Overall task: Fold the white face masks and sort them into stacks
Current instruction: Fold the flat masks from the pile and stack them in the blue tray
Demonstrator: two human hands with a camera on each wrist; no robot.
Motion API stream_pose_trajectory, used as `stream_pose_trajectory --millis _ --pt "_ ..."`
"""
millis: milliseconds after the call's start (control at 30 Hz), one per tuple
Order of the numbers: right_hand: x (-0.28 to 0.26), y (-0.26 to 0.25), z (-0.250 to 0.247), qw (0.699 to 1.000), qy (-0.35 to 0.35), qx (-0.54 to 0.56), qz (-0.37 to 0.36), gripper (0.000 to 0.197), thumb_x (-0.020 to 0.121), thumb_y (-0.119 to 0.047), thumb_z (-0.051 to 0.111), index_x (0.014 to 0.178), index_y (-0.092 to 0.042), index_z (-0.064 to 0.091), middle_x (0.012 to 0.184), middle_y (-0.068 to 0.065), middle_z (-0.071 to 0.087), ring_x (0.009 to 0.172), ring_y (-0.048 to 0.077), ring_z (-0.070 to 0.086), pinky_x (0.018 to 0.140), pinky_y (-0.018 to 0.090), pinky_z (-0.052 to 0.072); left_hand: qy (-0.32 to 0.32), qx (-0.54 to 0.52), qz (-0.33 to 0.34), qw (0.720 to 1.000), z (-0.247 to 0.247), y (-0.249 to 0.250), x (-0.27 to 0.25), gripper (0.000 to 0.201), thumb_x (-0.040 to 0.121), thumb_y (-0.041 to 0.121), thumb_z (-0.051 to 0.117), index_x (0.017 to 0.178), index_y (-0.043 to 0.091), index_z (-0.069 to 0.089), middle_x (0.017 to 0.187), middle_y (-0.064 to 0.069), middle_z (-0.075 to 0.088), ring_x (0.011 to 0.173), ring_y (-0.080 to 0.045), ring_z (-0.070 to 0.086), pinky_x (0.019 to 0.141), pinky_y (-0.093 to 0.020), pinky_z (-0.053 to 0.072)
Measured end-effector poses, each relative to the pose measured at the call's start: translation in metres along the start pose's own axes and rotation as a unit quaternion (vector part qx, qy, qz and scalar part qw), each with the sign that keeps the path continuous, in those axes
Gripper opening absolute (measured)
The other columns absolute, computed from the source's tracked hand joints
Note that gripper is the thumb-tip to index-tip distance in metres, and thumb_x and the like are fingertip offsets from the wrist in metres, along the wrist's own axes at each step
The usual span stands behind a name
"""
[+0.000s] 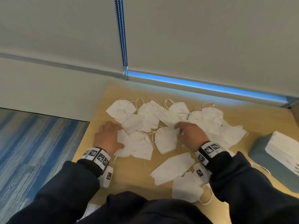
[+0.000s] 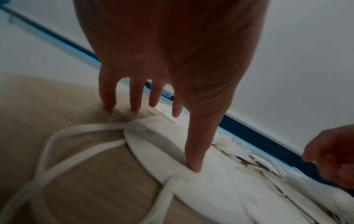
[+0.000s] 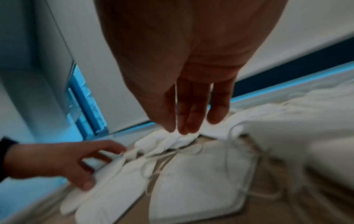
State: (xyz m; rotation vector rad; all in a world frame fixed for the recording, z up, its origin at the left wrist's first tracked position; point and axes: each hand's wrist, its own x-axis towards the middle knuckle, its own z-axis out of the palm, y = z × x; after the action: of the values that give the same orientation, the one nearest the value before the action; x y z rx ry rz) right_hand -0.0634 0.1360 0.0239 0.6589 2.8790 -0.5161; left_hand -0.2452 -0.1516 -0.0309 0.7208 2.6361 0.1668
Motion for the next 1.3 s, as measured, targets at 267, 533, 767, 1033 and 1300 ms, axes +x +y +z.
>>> stream_pose_trajectory --millis 267,533,767,1033,1300 --pt "0.046 -0.061 0.059 0.981 -0.154 -0.12 0.001 0.099 0.066 -0.052 0.082 0.146 -0.016 0.036 0.141 0.009 0.036 0.123 0.032 0.047 0.095 0.044 0.051 -0.062 -0.132 -0.073 0.987 0.009 -0.031 -0.009 0.119 0.064 0.035 0.091 0.157 0.036 0.016 0.143 -0.011 0.043 0.121 -0.035 0.057 0.097 -0.046 0.052" --pt "0.02 -0.046 0.037 0.99 -0.082 0.109 -0.036 0.065 0.088 -0.011 0.066 0.147 -0.023 0.04 0.118 0.009 0.061 0.104 0.026 0.062 0.08 0.027 0.043 -0.04 -0.01 0.033 0.999 -0.001 -0.036 -0.005 0.088 0.055 0.05 0.092 0.129 0.03 0.049 0.141 0.004 0.037 0.122 -0.022 0.044 0.095 -0.041 0.049" --pt "-0.013 -0.02 0.007 0.835 0.024 0.536 0.122 0.033 0.082 0.0 0.054 0.1 -0.016 0.076 0.101 0.003 0.077 0.096 0.024 0.067 0.084 0.036 0.052 -0.11 0.013 0.077 0.991 -0.015 -0.03 0.007 0.064 0.072 0.033 0.084 0.13 0.035 0.057 0.127 0.006 0.058 0.114 -0.02 0.056 0.091 -0.035 0.048" --pt "-0.027 -0.023 0.02 0.686 -0.104 0.673 0.257 0.026 0.097 -0.018 0.054 0.076 -0.01 0.067 0.073 0.006 0.064 0.056 0.019 0.059 0.049 0.027 0.05 0.006 -0.251 0.184 0.95 -0.116 0.005 -0.026 0.011 0.087 0.028 0.078 0.091 0.037 0.073 0.084 0.012 0.071 0.08 -0.008 0.065 0.075 -0.029 0.048" --pt "-0.019 -0.035 0.035 0.669 -0.065 0.674 0.308 0.042 0.078 -0.054 0.08 0.087 -0.013 0.074 0.086 0.008 0.077 0.083 0.027 0.072 0.085 0.042 0.057 0.079 -0.473 0.175 0.86 -0.068 0.074 -0.043 0.034 0.086 0.006 0.073 0.087 0.04 0.078 0.116 0.01 0.062 0.114 -0.009 0.059 0.099 -0.034 0.047"
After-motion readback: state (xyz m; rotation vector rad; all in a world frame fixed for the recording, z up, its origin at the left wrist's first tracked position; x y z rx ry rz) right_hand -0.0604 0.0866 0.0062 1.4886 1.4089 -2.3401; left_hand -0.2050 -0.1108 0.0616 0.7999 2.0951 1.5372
